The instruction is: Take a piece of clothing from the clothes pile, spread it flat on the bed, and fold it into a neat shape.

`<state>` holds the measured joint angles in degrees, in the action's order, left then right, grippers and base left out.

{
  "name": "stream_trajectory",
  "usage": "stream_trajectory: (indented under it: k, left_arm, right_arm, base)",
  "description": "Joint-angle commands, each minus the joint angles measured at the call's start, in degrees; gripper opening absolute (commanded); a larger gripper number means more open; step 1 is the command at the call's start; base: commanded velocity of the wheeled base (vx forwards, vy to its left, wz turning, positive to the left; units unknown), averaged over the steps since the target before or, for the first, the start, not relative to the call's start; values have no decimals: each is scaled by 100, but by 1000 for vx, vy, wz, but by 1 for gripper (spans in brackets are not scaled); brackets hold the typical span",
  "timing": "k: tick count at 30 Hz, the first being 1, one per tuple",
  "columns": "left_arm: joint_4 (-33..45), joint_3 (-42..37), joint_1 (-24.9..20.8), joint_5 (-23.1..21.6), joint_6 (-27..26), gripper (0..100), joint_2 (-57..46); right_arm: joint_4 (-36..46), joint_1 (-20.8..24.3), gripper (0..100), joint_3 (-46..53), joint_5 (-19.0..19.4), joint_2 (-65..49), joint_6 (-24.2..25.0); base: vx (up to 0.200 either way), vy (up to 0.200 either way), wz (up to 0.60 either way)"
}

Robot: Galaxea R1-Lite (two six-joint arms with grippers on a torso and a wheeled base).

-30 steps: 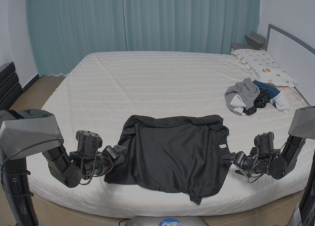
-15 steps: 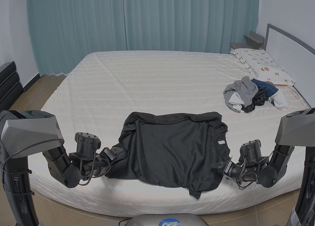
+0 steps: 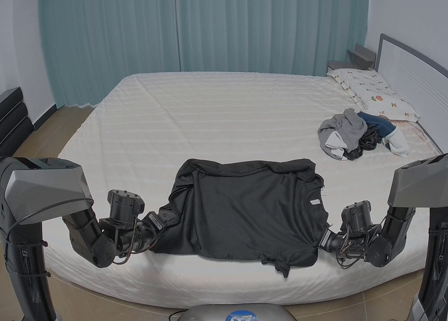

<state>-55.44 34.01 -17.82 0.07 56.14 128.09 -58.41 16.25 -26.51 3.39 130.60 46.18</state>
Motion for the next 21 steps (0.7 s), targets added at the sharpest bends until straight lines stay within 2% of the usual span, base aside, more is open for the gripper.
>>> stream_trajectory:
  k: [1,8,21]
  left_arm:
    - [16,-9,-2,10,-59,100,67]
    - [42,-35,-46,10,-59,100,67]
    - [104,-79,-116,10,-208,100,102]
  right_arm:
    - [57,-544,0,191,224,-395,-223]
    - [57,-1194,0,252,865,-755,-531]
    - [-118,-1599,0,-100,971,-887,-566]
  base:
    - [0,0,0]
    - [0,0,0]
    - [0,0,0]
